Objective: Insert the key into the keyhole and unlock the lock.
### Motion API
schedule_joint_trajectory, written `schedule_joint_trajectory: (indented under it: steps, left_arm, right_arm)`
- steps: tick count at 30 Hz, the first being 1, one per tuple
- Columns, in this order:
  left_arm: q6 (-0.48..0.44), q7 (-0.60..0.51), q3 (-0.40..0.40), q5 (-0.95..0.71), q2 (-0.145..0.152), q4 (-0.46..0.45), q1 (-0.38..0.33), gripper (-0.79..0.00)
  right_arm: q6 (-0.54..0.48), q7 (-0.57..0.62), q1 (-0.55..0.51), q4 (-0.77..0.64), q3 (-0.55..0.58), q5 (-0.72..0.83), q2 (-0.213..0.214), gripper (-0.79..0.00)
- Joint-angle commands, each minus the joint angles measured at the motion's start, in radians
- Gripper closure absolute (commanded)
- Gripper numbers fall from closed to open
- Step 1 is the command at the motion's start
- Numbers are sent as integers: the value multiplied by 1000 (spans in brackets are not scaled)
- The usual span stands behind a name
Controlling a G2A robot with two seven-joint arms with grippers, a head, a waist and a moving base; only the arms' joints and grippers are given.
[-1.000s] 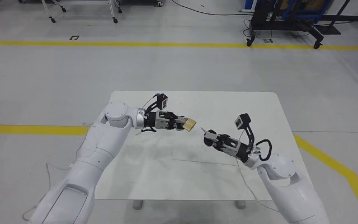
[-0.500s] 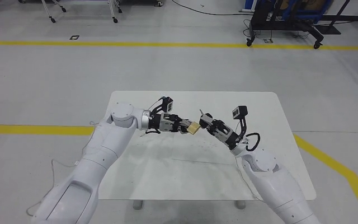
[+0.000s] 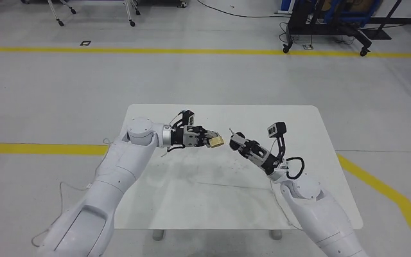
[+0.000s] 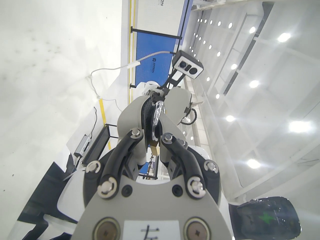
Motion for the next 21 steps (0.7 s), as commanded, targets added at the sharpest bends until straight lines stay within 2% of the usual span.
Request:
schedule_joint_trajectory:
  steps: [1,5,9,21]
  left_arm:
    - [17,31,3,7,-2,1,1,0]
    - [39,77,9,23,-4,-8,5,0]
    - [41,82,7,30,-3,-17,9,0]
    - [28,101,-1,53,1,-39,18,0]
  right_arm:
    - [49,4,-10,-16,-8,-13,1,0]
    - [176,27,-14,-39,-15,-20,3,0]
    - [248,33,-21,-58,-8,-18,6,0]
    - [327,7,-28,-68,-2,-22,6,0]
